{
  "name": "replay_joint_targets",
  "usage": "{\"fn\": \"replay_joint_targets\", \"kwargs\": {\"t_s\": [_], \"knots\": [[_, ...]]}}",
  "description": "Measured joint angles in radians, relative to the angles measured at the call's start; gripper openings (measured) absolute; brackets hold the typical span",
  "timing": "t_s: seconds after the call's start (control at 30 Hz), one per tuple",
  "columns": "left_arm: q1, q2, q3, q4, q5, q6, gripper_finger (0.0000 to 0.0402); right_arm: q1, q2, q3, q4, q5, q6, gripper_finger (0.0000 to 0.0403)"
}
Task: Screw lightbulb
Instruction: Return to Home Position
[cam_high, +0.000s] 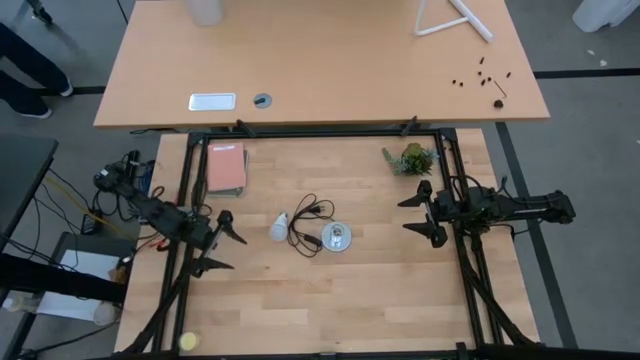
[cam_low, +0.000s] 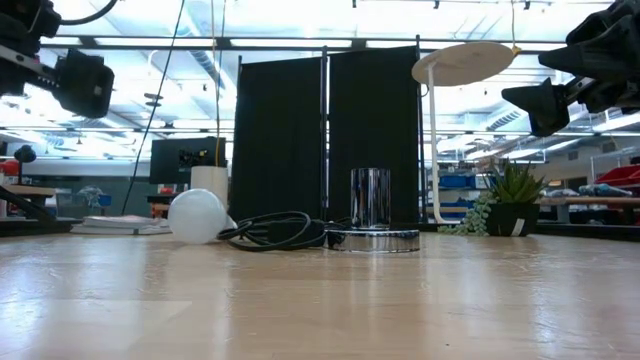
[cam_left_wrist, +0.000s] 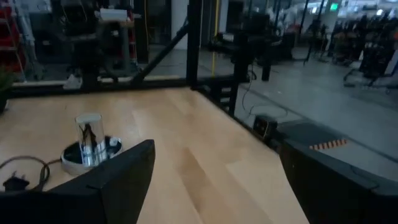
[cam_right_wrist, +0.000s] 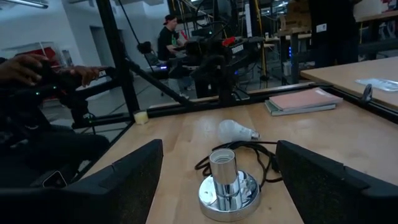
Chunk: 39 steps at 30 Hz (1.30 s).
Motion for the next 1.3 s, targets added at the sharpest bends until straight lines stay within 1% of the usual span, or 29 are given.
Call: {"fn": "replay_joint_targets", "kwargs": {"t_s": [0.13, 0.2, 0.33, 0.5, 1.3], "knots": [[0.015, -0.070, 0.000, 0.002, 0.004, -0.001, 0.0351, 0.000, 0.000, 0.000, 0.000, 0.000, 0.000, 0.0322], [0.024, -0.067, 0.000, 0.019, -0.002, 0.001, 0.0351, 0.000, 0.000, 0.000, 0.000, 0.000, 0.000, 0.0323], [0.039, -0.069, 0.000, 0.129, -0.012, 0.001, 0.0351, 0.000, 0.000, 0.000, 0.000, 0.000, 0.000, 0.0321], [0.042, -0.068, 0.000, 0.191, -0.025, 0.002, 0.0351, 0.000, 0.001, 0.000, 0.006, 0.000, 0.000, 0.0322], [0.042, -0.068, 0.000, 0.212, -0.026, 0.003, 0.0351, 0.000, 0.002, 0.000, 0.030, 0.000, 0.000, 0.0323]]}}
